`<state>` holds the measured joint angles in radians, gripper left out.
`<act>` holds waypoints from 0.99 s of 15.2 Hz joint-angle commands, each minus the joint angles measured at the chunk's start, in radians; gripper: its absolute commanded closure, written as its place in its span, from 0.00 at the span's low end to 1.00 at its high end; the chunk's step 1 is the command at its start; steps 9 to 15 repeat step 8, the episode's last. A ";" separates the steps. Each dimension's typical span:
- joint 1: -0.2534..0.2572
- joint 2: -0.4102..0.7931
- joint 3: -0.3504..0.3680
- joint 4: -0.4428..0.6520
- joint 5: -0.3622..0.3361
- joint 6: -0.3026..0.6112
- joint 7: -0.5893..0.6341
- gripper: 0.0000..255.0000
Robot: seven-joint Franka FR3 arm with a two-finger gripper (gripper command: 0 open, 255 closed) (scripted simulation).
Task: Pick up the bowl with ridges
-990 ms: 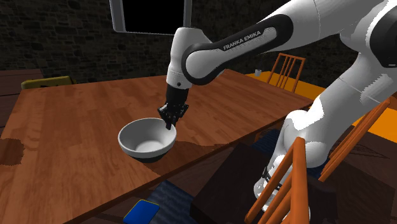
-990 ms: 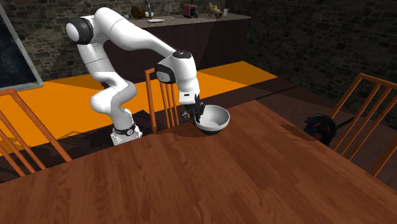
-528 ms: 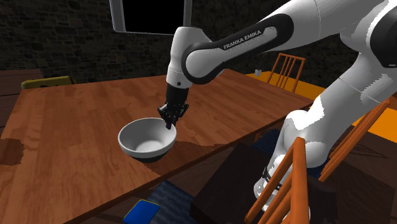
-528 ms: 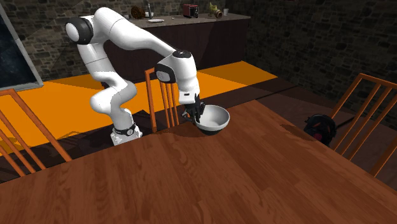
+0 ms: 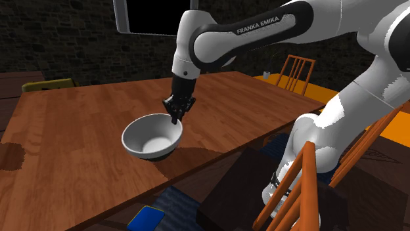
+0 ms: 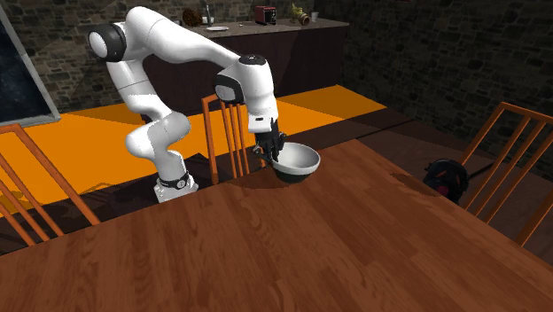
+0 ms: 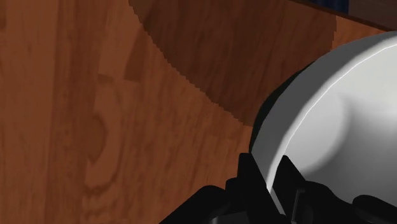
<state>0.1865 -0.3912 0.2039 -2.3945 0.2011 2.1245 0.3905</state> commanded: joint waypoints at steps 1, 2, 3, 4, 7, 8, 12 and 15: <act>-0.001 -0.007 -0.001 0.022 -0.002 -0.028 0.004 1.00; -0.001 -0.010 -0.003 0.033 -0.003 -0.042 0.005 1.00; -0.002 -0.013 -0.004 0.044 -0.004 -0.056 0.006 1.00; -0.002 -0.016 -0.005 0.055 -0.006 -0.070 0.008 1.00; -0.003 -0.022 -0.007 0.079 -0.008 -0.100 0.011 1.00; -0.003 -0.022 -0.007 0.079 -0.008 -0.100 0.011 1.00; -0.003 -0.022 -0.007 0.079 -0.008 -0.100 0.011 1.00; -0.003 -0.022 -0.007 0.079 -0.008 -0.100 0.011 1.00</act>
